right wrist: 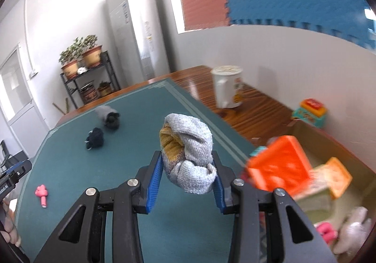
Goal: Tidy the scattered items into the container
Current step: 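Carry the grey-and-yellow sock into the tin tray and open the right tool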
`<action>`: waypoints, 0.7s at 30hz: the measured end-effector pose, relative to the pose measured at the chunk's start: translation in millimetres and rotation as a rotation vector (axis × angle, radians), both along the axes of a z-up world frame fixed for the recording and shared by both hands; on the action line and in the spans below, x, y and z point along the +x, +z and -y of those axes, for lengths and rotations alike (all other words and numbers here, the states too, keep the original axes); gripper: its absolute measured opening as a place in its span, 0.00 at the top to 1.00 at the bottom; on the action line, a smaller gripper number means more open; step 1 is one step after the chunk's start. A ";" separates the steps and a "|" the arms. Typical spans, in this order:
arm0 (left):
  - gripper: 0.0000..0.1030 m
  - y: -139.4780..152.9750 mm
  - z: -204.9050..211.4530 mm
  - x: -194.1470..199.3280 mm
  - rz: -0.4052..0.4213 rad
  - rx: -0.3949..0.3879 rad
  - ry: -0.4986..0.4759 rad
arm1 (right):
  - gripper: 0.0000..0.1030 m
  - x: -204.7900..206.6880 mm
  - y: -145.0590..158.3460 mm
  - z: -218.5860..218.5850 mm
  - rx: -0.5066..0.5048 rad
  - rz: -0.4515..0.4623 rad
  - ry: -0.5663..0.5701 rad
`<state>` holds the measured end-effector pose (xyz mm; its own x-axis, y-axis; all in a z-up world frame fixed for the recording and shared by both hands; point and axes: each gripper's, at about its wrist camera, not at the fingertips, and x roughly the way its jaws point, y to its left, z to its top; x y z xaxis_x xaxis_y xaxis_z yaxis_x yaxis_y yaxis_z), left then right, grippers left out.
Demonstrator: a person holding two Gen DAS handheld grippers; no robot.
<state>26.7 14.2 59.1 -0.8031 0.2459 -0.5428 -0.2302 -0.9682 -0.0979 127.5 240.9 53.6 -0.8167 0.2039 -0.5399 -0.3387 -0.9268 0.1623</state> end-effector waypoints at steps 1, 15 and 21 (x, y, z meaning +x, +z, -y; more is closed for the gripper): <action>0.48 1.6 -8.1 1.9 -0.002 -0.006 -0.017 | 0.59 7.5 0.6 -5.3 0.004 -0.005 -0.014; 0.50 5.9 -167.0 23.2 0.038 -0.058 -0.357 | 0.59 139.9 3.8 -110.0 -0.021 -0.056 -0.314; 0.51 16.9 -229.3 36.8 0.028 -0.060 -0.488 | 0.59 152.0 -5.3 -132.0 -0.046 -0.041 -0.333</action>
<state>63.5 243.5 76.0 -0.5868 0.5578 -0.5870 -0.6568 -0.7519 -0.0580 279.5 372.9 48.3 -0.7307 0.4391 -0.5227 -0.6136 -0.7581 0.2210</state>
